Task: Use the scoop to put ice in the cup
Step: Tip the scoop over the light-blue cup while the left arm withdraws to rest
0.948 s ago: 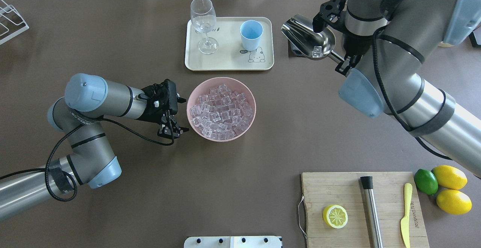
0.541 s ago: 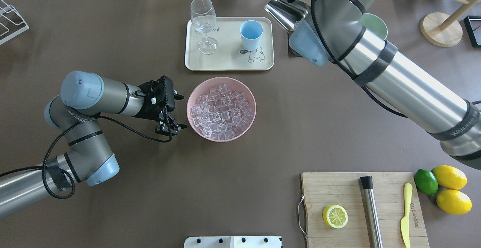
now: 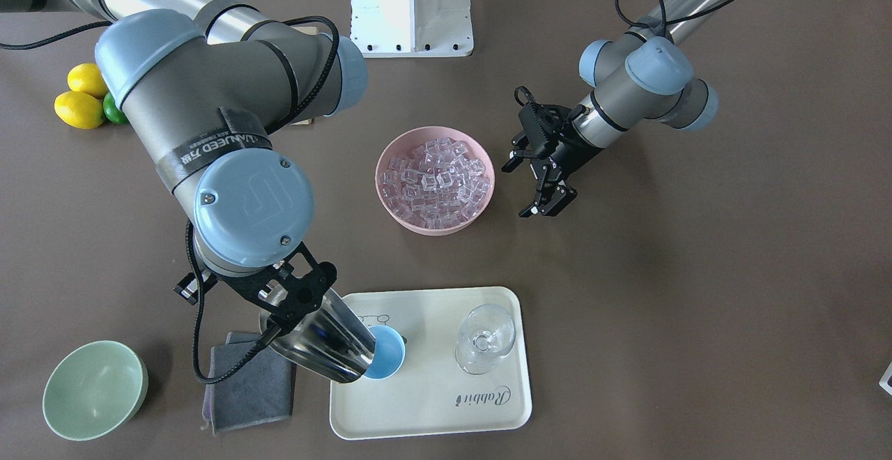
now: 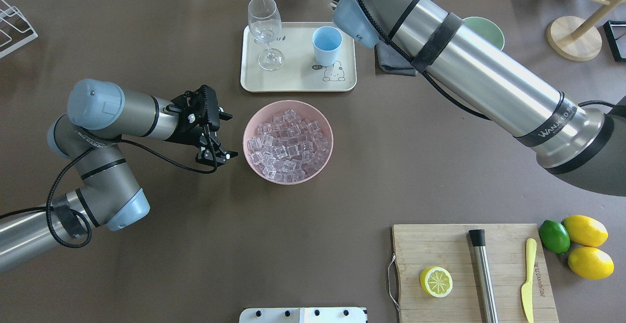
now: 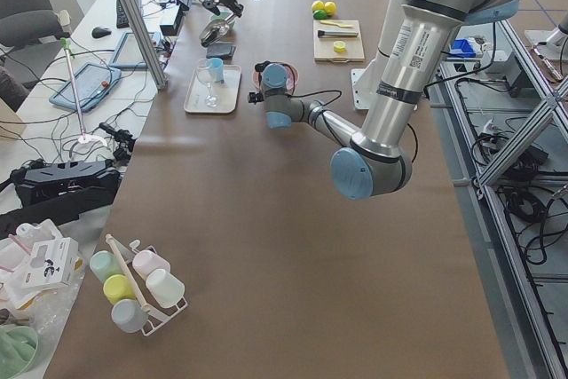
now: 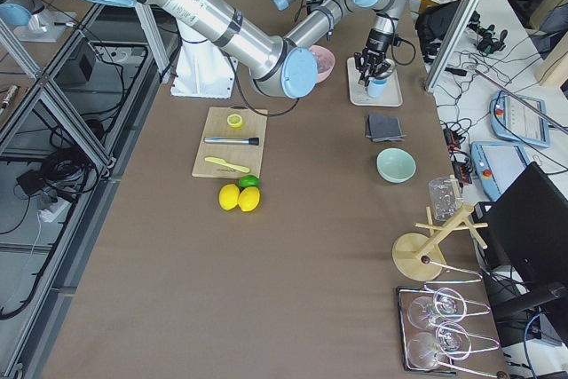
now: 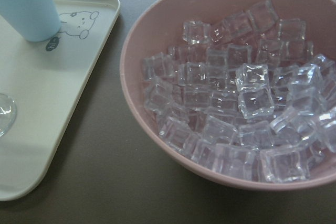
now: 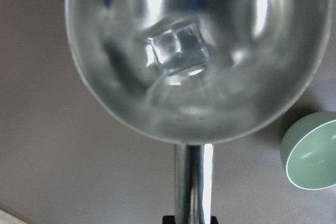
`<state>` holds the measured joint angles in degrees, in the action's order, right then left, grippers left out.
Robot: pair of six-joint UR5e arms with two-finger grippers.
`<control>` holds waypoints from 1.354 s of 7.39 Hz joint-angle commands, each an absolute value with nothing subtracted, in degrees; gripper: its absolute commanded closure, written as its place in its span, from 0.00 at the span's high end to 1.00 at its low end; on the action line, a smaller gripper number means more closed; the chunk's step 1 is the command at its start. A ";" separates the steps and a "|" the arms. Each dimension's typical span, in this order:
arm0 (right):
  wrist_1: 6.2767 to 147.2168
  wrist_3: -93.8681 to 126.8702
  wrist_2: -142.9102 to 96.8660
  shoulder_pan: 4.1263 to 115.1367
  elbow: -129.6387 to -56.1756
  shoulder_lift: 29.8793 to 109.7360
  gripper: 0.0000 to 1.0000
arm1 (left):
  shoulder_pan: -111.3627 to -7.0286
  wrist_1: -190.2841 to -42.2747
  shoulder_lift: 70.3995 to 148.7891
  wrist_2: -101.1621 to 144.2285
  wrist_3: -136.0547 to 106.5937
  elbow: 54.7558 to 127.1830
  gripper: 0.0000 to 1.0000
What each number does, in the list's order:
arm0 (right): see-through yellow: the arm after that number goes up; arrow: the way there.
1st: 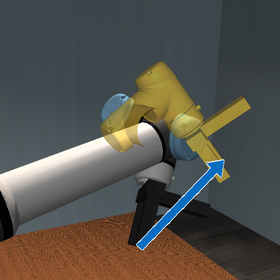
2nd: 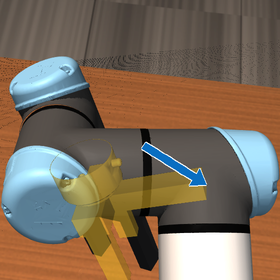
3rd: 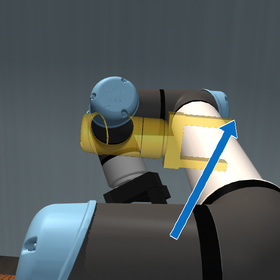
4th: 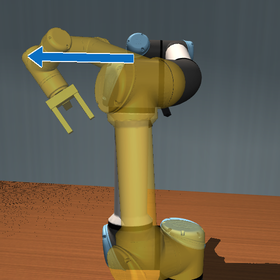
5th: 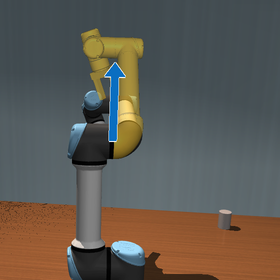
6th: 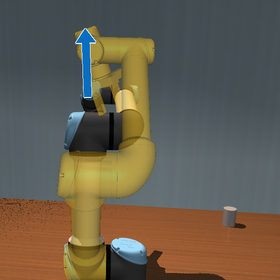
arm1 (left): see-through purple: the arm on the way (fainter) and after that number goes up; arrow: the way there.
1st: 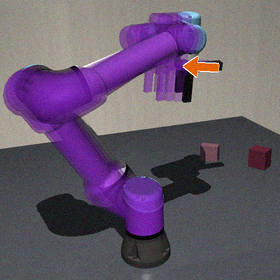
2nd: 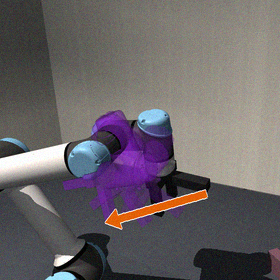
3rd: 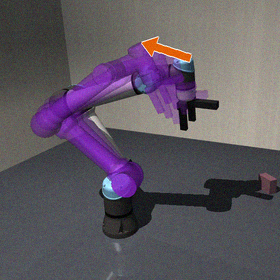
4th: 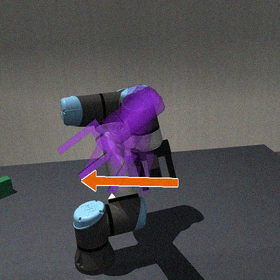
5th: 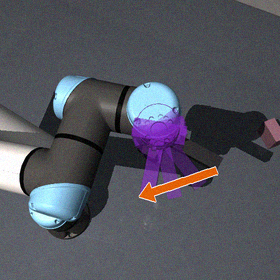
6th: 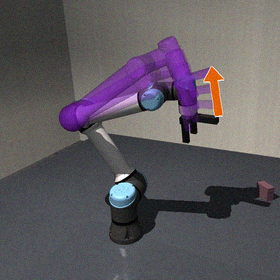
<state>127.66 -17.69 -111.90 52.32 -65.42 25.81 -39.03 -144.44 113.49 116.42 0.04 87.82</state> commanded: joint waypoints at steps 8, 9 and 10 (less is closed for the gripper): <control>131.39 -17.93 -105.74 48.78 -55.55 19.95 0.00 | -59.12 -119.71 103.46 130.77 -0.70 102.92 0.98; 132.18 -18.02 -104.78 48.78 -55.55 19.86 0.00 | -63.07 -117.97 100.23 135.48 -0.70 103.01 0.98; 132.36 -18.02 -104.50 48.43 -55.46 19.86 0.00 | -67.28 -117.08 97.15 137.96 -0.70 102.92 0.98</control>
<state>131.59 -17.96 -105.41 48.85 -55.51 19.97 -60.49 -119.20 101.75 132.79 -0.71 102.94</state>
